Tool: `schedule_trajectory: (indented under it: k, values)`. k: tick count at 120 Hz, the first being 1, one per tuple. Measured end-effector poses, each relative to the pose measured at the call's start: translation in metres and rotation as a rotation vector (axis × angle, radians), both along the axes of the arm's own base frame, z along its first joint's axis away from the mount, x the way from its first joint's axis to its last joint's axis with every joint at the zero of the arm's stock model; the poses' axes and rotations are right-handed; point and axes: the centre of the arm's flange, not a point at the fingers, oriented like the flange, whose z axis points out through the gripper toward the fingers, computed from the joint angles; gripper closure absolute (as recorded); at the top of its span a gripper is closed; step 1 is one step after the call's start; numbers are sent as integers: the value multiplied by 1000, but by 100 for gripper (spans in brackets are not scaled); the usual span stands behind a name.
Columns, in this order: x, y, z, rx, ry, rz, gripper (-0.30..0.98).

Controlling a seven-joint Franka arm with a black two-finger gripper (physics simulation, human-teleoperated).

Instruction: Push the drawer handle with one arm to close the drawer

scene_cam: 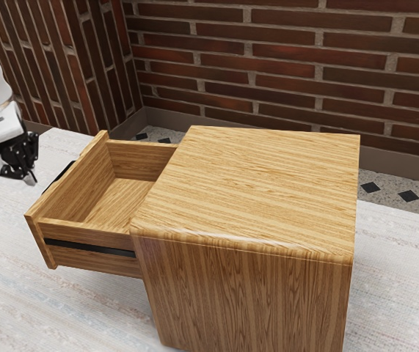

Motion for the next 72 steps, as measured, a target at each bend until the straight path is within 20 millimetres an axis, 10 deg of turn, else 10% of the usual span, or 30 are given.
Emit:
schedule_trajectory:
  k: [72]
  values:
    - [37, 0, -16, -64, -16, -96, 78]
